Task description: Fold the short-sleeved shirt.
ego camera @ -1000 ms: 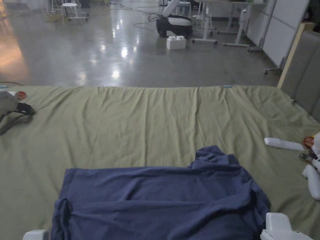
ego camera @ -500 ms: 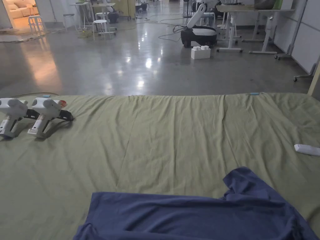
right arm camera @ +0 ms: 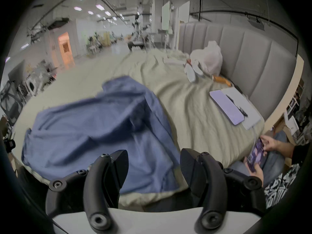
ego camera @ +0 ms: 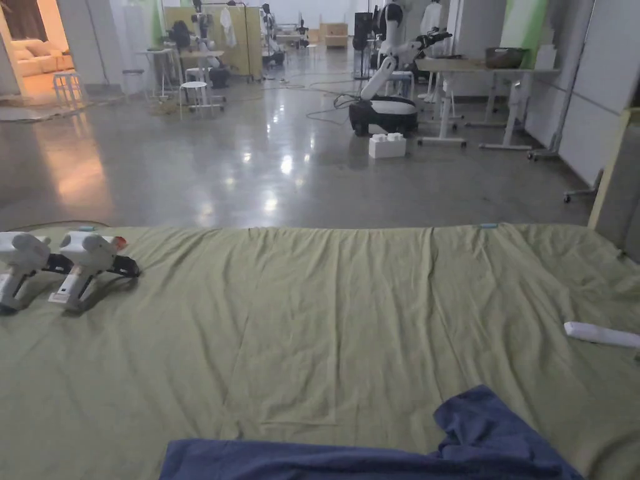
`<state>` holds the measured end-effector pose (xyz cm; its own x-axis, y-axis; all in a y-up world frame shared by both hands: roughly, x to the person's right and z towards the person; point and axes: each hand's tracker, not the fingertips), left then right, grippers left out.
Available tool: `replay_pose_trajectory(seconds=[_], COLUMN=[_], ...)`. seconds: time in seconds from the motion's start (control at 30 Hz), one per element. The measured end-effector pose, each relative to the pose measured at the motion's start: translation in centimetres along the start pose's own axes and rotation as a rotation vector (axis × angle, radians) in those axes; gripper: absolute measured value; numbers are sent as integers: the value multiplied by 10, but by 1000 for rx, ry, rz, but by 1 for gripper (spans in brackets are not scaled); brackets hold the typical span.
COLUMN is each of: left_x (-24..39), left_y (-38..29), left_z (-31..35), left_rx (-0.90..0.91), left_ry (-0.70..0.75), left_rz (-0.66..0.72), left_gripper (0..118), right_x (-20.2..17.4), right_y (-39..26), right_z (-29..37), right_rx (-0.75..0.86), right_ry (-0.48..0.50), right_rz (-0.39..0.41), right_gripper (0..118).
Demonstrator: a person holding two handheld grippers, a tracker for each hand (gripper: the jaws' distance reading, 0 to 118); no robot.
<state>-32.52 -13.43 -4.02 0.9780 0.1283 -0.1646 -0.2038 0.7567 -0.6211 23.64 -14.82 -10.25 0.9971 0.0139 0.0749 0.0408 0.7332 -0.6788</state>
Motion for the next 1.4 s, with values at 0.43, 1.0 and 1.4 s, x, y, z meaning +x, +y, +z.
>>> replay_pose_trajectory(seconds=[0.43, 1.0, 1.4], left_x=[103, 125, 47], left_y=[96, 99, 122], left_z=[134, 153, -6], left_rx=[647, 640, 178], left_ry=[-23, -104, -171], left_rz=[-274, -280, -68], left_gripper=[67, 0, 43], right_x=[-59, -75, -62], right_y=[88, 92, 68], right_z=[119, 144, 97], right_rx=[526, 600, 396], right_ry=[218, 265, 307], right_rz=[73, 104, 37], right_gripper=[57, 0, 0])
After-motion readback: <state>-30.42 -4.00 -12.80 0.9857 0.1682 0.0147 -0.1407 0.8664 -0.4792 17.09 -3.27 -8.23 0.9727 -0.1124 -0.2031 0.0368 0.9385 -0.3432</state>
